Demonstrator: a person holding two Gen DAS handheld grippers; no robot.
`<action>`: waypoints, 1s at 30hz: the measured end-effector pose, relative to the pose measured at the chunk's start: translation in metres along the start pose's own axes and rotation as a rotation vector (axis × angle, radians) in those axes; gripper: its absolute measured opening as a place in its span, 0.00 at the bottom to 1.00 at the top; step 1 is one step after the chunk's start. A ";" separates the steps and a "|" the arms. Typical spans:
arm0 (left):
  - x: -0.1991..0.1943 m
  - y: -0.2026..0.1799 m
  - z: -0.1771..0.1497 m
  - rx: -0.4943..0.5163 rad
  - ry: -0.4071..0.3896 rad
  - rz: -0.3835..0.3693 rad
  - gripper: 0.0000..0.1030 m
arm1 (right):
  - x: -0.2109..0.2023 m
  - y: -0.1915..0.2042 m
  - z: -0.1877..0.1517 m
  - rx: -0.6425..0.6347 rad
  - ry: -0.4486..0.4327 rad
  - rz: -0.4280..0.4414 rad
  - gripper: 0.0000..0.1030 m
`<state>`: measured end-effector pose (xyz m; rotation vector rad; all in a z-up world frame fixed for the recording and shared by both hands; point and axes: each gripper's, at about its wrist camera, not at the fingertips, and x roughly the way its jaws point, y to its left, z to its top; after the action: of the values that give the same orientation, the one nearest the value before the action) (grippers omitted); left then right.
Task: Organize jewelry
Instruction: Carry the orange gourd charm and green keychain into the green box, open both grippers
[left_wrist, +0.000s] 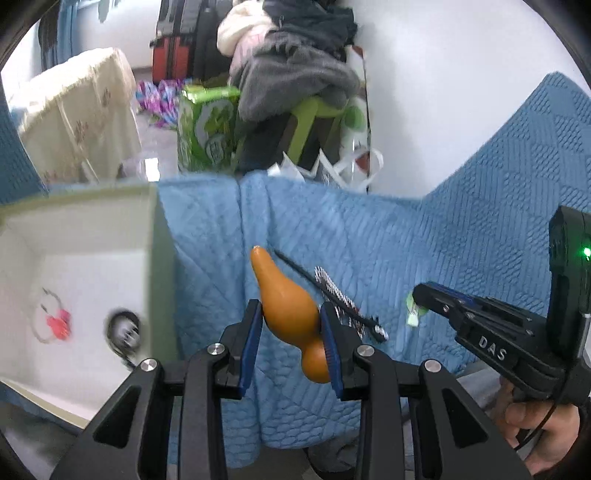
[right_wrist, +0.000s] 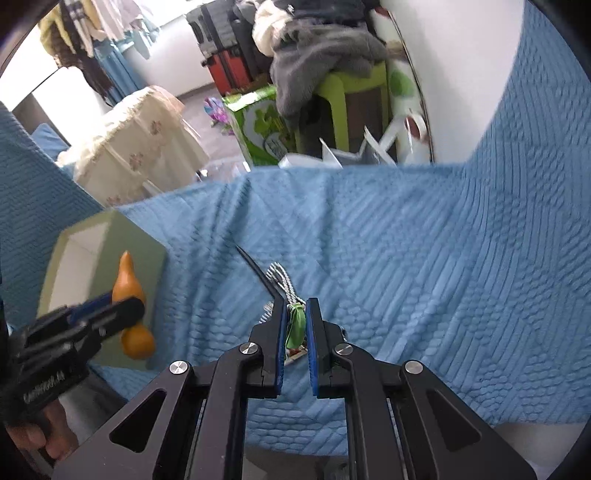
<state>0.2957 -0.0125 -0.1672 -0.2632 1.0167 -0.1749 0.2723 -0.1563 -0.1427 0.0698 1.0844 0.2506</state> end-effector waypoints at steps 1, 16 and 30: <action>-0.009 0.001 0.007 0.010 -0.011 0.003 0.30 | -0.006 0.005 0.004 -0.006 -0.010 0.003 0.07; -0.116 0.048 0.055 0.064 -0.155 0.076 0.31 | -0.077 0.119 0.060 -0.124 -0.157 0.112 0.07; -0.125 0.160 0.025 -0.034 -0.141 0.151 0.31 | -0.023 0.227 0.030 -0.250 -0.049 0.176 0.07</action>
<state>0.2562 0.1764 -0.1005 -0.2257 0.8958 -0.0022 0.2509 0.0606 -0.0681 -0.0527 0.9923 0.5379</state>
